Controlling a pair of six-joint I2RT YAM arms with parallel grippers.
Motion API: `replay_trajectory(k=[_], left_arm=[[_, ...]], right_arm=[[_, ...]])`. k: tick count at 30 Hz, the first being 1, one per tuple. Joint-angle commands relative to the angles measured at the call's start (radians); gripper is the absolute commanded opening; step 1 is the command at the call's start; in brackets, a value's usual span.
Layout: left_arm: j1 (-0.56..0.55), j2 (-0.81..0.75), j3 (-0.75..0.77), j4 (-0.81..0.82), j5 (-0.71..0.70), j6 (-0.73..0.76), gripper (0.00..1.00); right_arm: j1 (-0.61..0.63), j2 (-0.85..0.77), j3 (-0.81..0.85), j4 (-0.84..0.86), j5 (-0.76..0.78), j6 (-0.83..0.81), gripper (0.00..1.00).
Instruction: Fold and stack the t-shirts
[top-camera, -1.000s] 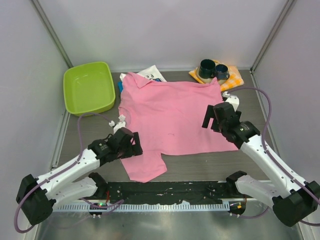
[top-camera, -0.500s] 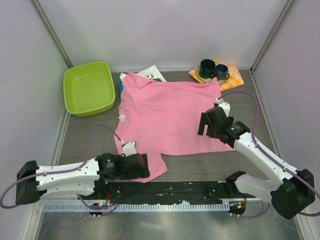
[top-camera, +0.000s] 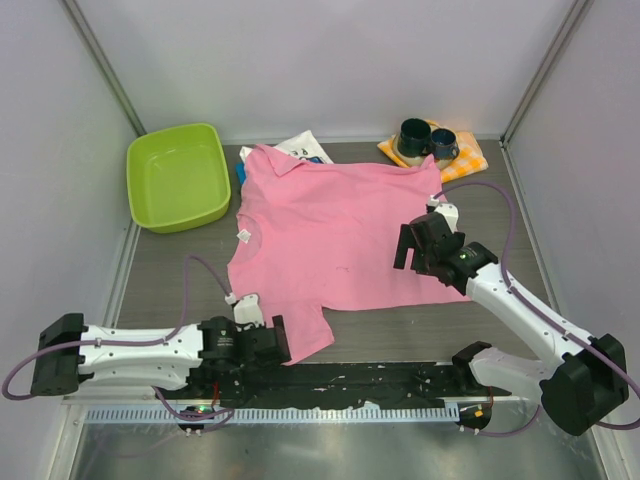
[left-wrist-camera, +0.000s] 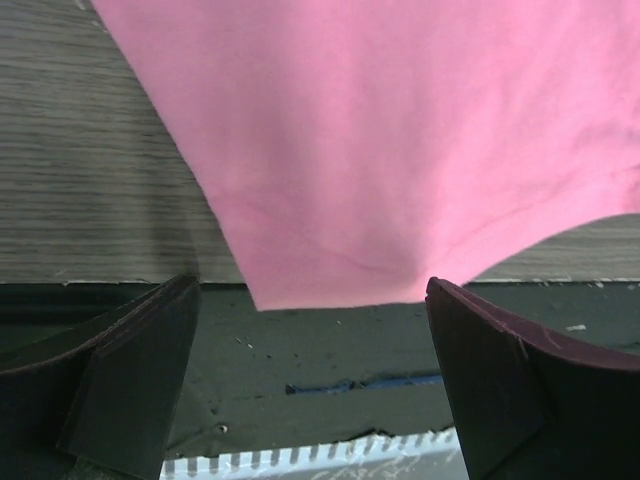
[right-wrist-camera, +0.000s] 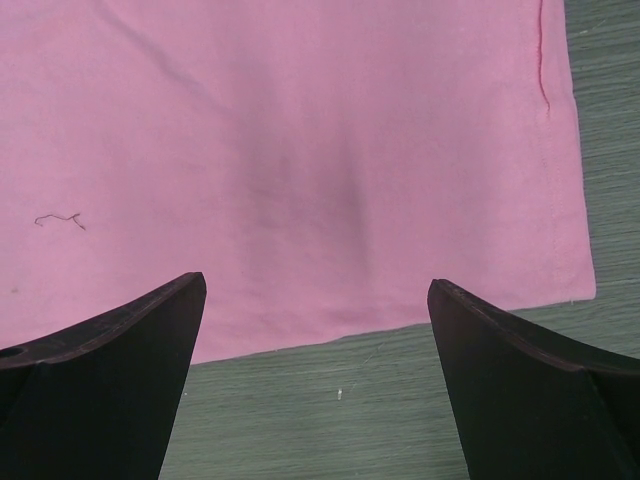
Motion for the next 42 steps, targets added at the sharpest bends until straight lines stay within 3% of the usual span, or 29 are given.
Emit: replay_trajectory(k=[1, 9, 12, 16, 25, 36, 42], left_arm=[[-0.006, 0.039, -0.031, 0.037, -0.07, -0.061, 1.0], [-0.006, 0.083, 0.015, 0.096, -0.126, -0.027, 0.97], [-0.005, 0.08, 0.027, 0.109, -0.142, -0.015, 0.86], [-0.006, 0.089, 0.027, 0.144, -0.139, 0.005, 0.64], [-0.006, 0.086, 0.029, 0.172, -0.1, 0.011, 0.28], [-0.005, -0.173, 0.084, -0.011, -0.228, -0.016, 0.03], [-0.006, -0.315, 0.096, -0.107, -0.284, -0.029, 0.0]], right_arm=[[0.006, -0.003, 0.001, 0.032, 0.001, 0.003, 1.0], [0.006, -0.008, -0.007, 0.029, 0.02, 0.006, 1.0], [0.006, -0.012, -0.004, 0.021, 0.053, 0.012, 1.0], [0.006, -0.019, -0.002, 0.015, 0.077, 0.018, 1.0], [0.006, -0.009, -0.005, 0.012, 0.091, 0.027, 1.0], [-0.012, 0.07, -0.033, -0.047, 0.257, 0.191, 0.99], [-0.08, 0.08, -0.077, -0.054, 0.229, 0.25, 1.0]])
